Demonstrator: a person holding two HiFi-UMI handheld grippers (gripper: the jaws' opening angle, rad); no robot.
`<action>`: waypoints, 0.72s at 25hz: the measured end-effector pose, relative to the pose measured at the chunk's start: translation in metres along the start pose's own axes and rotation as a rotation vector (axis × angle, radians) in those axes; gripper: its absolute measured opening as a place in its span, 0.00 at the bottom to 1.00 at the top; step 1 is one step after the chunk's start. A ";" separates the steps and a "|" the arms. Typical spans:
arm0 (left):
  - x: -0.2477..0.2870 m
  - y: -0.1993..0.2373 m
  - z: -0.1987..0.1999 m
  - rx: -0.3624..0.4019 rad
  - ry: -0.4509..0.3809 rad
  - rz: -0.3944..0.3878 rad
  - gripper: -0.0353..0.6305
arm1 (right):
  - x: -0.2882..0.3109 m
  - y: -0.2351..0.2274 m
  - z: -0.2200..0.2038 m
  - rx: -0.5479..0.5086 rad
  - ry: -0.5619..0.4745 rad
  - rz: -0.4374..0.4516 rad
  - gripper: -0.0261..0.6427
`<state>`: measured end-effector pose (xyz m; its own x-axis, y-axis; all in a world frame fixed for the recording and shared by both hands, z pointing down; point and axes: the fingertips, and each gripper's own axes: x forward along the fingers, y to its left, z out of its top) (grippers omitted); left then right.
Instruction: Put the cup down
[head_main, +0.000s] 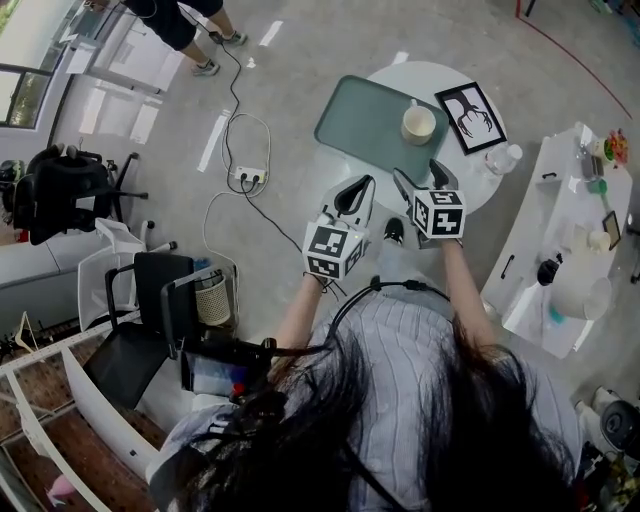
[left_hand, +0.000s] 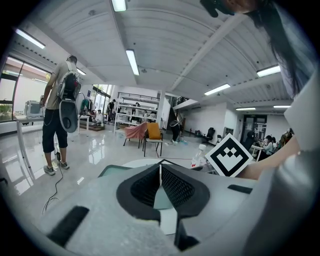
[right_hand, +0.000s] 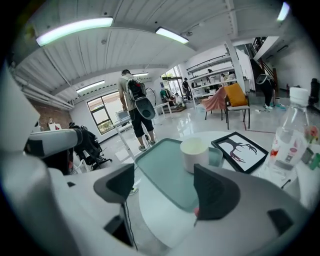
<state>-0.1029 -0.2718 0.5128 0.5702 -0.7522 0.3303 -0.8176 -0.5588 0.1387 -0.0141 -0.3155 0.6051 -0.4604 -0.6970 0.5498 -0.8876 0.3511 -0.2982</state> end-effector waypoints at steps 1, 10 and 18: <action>-0.005 -0.003 -0.001 0.003 -0.004 -0.002 0.08 | -0.005 0.005 -0.001 -0.007 -0.004 0.007 0.62; -0.056 -0.027 -0.017 0.015 -0.026 0.010 0.08 | -0.052 0.051 -0.014 -0.013 -0.071 0.051 0.43; -0.114 -0.049 -0.033 0.018 -0.051 0.023 0.08 | -0.104 0.091 -0.037 0.037 -0.114 0.066 0.36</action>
<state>-0.1305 -0.1469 0.4991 0.5550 -0.7813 0.2854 -0.8292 -0.5471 0.1148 -0.0475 -0.1884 0.5500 -0.5109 -0.7406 0.4364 -0.8535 0.3763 -0.3604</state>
